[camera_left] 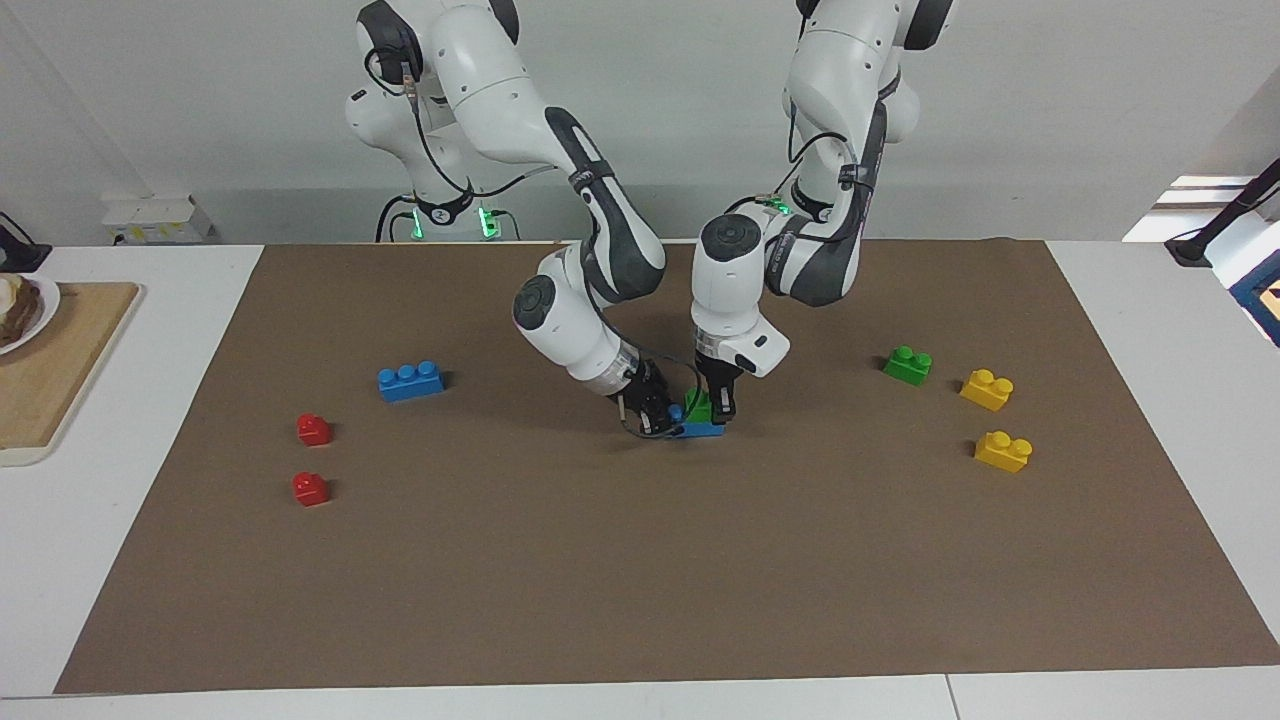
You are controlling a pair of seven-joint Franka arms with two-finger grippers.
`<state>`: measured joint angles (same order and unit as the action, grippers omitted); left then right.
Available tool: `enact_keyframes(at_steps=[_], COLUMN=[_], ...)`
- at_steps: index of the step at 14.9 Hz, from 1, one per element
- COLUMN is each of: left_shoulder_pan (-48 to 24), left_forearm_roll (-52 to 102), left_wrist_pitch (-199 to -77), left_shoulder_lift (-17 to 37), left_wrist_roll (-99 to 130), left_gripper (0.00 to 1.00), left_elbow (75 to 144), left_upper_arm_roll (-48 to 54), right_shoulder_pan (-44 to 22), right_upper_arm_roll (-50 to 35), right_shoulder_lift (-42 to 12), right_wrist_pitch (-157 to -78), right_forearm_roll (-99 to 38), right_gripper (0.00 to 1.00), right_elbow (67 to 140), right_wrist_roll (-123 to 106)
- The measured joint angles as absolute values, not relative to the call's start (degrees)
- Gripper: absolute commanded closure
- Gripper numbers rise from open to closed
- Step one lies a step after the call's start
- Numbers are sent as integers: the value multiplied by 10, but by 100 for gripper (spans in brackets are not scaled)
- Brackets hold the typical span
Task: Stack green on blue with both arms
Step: 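Press the green brick onto the blue brick with the left gripper, then open both grippers and release the joined green and blue bricks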
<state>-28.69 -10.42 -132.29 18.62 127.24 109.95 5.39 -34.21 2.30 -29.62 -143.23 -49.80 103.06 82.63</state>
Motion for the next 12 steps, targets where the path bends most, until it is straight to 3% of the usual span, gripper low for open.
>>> enact_keyframes(at_steps=[1,3,8,12], left_shoulder_pan=[-287,-286,-258,-203], left_forearm_roll=[-106,-109,-112,-112], left_wrist_pitch=[-1323,-1324,-1301,-1283], left_shoulder_lift=[188,186,150,116], left_wrist_roll=[1272,1270,1192,1082], left_gripper=[0,0,0,0], left_elbow=[1100,1098,1097,1098], left_upper_arm_roll=[51,47,44,43], right_shoulder_pan=[-342,-342,-339,-294], right_upper_arm_roll=[23,23,28,33], right_shoulder_lift=[-296,-297,-304,-281], right_wrist_pitch=[-1432,-1435,-1452,-1433], right_forearm_roll=[-498,-498,-498,-498], right_gripper=[43,0,0,0], right_elbow=[1031,1033,1033,1014], right_wrist_roll=[826,826,820,813])
